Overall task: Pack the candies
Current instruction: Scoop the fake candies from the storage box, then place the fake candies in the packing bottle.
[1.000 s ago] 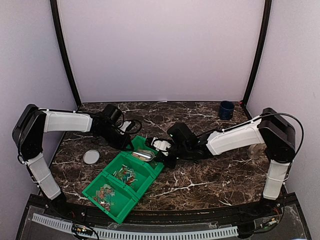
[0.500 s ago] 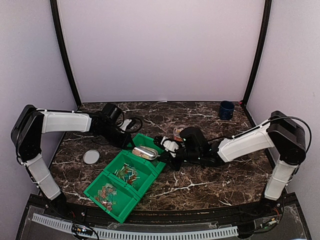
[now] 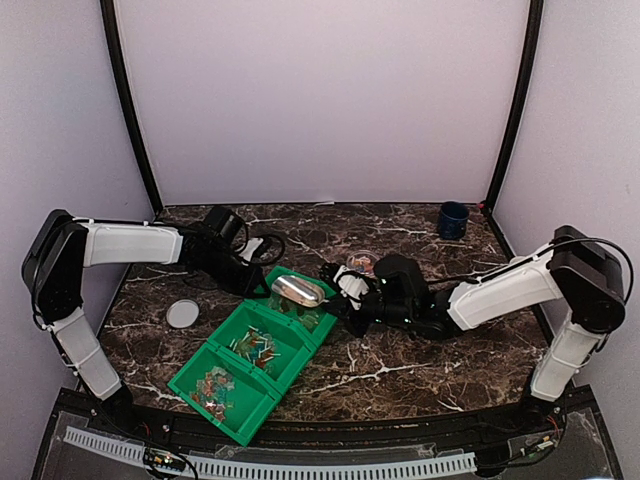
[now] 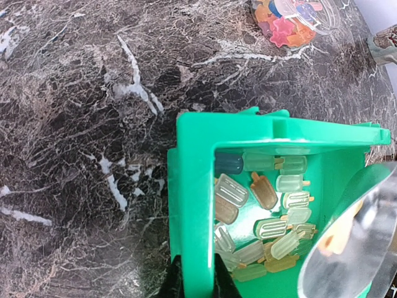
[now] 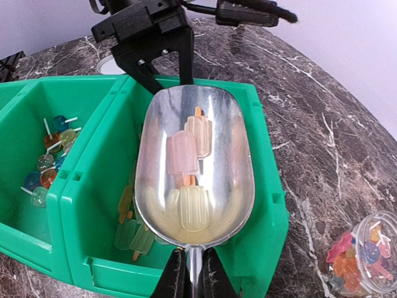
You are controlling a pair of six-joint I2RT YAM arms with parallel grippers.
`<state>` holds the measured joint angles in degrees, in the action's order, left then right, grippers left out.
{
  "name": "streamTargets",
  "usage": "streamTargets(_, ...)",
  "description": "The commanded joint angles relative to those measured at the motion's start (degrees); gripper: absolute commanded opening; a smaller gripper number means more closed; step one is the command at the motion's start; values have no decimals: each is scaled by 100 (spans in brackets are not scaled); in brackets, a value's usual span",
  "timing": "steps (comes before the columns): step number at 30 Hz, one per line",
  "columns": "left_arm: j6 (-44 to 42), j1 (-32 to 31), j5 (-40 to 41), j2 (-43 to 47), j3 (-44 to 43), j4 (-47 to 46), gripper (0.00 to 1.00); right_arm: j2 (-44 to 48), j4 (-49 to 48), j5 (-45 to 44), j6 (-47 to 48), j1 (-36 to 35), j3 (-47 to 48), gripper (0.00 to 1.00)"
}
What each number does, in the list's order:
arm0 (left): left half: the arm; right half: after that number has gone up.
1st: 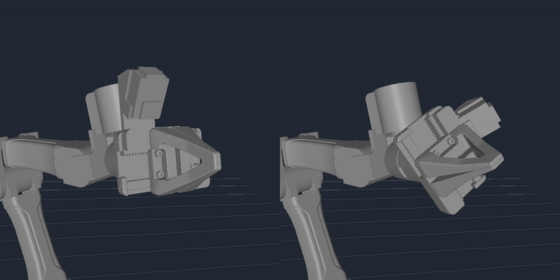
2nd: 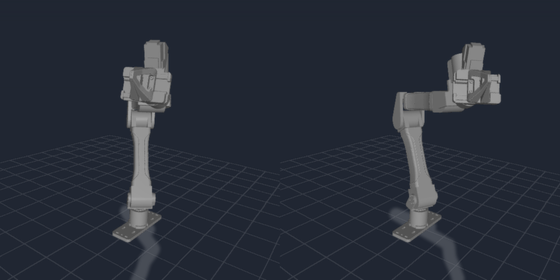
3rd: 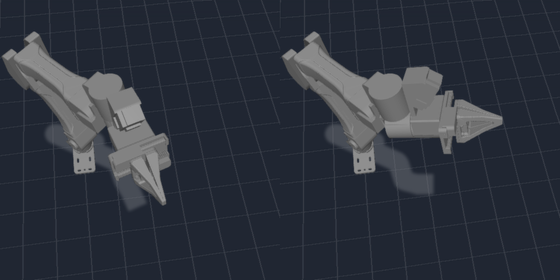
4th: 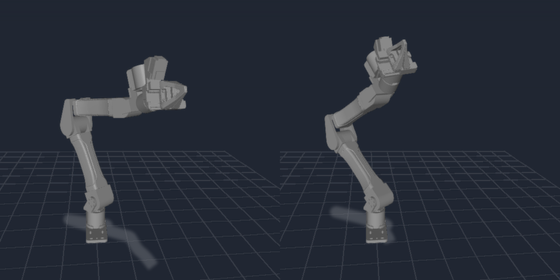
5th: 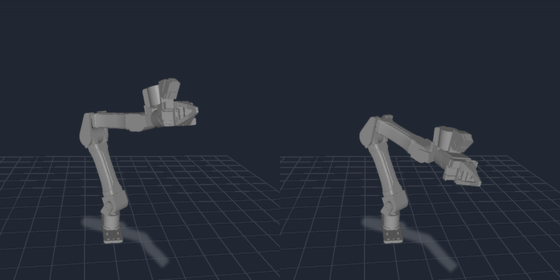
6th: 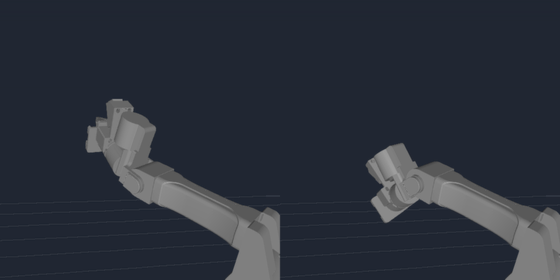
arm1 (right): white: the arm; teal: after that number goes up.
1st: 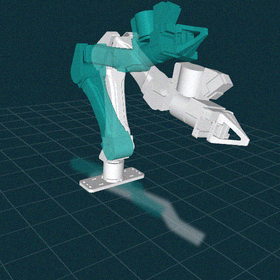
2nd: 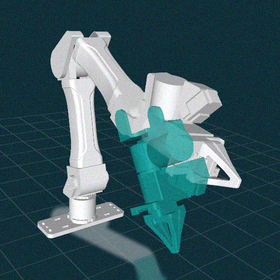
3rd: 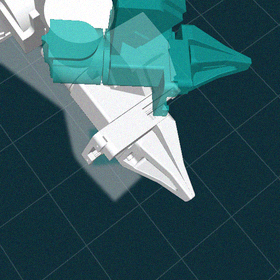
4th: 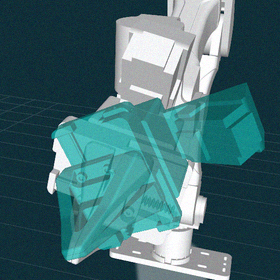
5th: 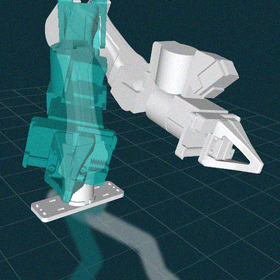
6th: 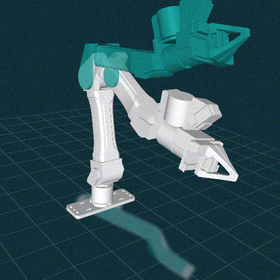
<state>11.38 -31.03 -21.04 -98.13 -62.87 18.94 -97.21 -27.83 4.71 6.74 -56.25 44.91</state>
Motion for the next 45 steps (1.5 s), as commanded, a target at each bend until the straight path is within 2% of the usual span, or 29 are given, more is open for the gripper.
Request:
streamTargets(1, 183, 18, -370, 417, -164, -154, 0, 378, -425, -602, 12, 35, -142, 0)
streamTargets(6, 179, 18, -344, 416, -173, -148, 0, 845, -149, -1249, 183, 95, -257, 0)
streamTargets(13, 184, 22, -318, 415, -173, -140, 0, 1260, 1027, -2264, 314, 196, -158, 0)
streamTargets(14, 183, 19, -300, 411, -173, -132, 0, 1541, 1412, -2577, 289, 260, -203, 0)
streamTargets(22, 201, 15, -295, 400, -173, -132, 0, 1984, 2712, -3113, 172, 367, 18, 0)
streamTargets(31, 213, 15, -287, 390, -173, -136, 0, 1986, 3835, -3167, 74, 648, 412, 0)
streamTargets(45, 192, 15, -261, 373, -184, -117, 0, 1168, 5278, -2999, 92, 852, 1531, 0)
